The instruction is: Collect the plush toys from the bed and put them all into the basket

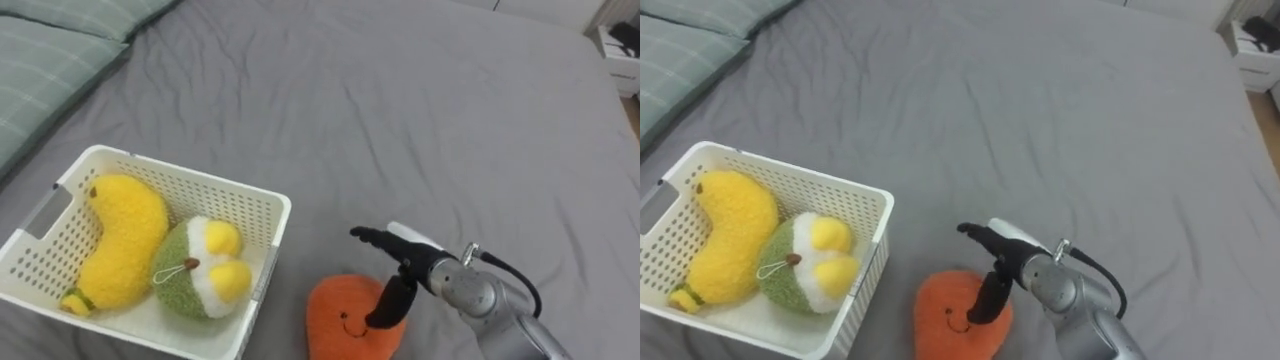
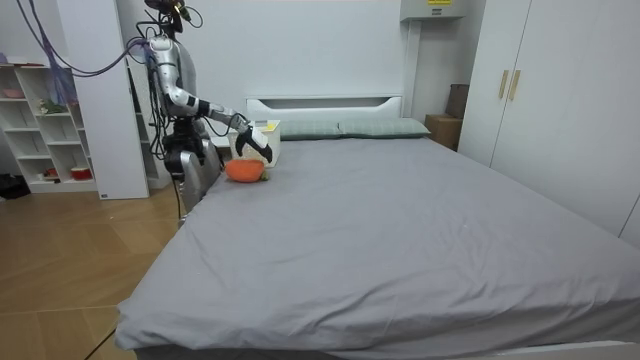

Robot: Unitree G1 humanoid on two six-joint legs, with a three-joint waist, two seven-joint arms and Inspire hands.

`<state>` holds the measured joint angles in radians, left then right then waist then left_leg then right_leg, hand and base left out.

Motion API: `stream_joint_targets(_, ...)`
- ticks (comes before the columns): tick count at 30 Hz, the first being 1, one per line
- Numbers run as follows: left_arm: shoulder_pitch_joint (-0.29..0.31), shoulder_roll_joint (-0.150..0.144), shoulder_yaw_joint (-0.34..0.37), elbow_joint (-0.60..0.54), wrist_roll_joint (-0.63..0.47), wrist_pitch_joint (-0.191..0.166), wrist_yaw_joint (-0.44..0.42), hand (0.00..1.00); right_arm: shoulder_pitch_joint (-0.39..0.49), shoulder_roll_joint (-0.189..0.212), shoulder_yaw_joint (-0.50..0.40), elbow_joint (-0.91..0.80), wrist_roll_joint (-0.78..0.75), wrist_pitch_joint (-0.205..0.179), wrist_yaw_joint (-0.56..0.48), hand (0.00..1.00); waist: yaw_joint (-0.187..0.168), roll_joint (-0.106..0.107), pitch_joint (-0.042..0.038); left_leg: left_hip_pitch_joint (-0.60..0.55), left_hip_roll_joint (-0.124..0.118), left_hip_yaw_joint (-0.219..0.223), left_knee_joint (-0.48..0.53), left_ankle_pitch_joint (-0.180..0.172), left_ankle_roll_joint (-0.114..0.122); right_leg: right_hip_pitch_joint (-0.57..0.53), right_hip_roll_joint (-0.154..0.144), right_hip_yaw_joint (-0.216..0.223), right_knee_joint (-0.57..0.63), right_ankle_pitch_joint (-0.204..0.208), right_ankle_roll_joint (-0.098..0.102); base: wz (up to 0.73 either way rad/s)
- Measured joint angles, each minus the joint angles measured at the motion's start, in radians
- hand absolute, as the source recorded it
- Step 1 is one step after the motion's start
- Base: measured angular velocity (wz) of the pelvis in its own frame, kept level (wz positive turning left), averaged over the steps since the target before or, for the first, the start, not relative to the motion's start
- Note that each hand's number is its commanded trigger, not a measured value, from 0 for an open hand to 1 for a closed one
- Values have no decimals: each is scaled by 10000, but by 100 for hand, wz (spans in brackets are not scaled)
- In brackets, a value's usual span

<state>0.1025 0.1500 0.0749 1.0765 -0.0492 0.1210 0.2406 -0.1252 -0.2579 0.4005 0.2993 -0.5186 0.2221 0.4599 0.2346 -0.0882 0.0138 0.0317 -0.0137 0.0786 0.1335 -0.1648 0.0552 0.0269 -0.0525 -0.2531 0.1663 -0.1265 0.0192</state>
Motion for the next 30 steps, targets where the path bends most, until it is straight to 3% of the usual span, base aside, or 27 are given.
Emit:
stream_joint_targets(4,7,35,-6,34,-2,56,-156,0,-84,2,461,414,-113,313,630,0,255,-220,-54,-46,-2,5,5,1,0,-69,-1,4,-2,0,0,0)
stream_joint_targets(8,-15,106,-25,39,-6,161,-146,0,-130,14,654,619,-257,543,1004,1,478,-353,-28,-41,-6,-5,11,2,-1,-49,2,-6,-10,0,0,0)
stream_joint_targets(9,-15,138,-32,39,-6,196,-146,0,-181,20,663,715,-257,546,1033,22,482,-371,-16,-41,-6,-6,13,3,-1,-42,3,-5,-14,0,-1,0)
stream_joint_targets(12,29,253,-53,43,-7,265,-143,0,-461,107,663,1175,-365,593,1237,66,502,-432,12,-63,-6,-12,16,2,-2,-37,6,-4,-19,0,-1,0)
stream_joint_targets(21,-9,268,-235,44,3,324,-143,0,-700,244,685,1291,-424,642,1664,98,626,-423,27,-99,-24,-25,14,1,-2,-20,6,-29,-154,1,-2,0)
stream_joint_targets(30,44,258,-187,41,14,440,-100,0,-660,284,686,1519,-457,847,2068,100,728,-378,58,-152,-20,-105,12,0,-6,-32,5,-159,-161,1,-1,1)
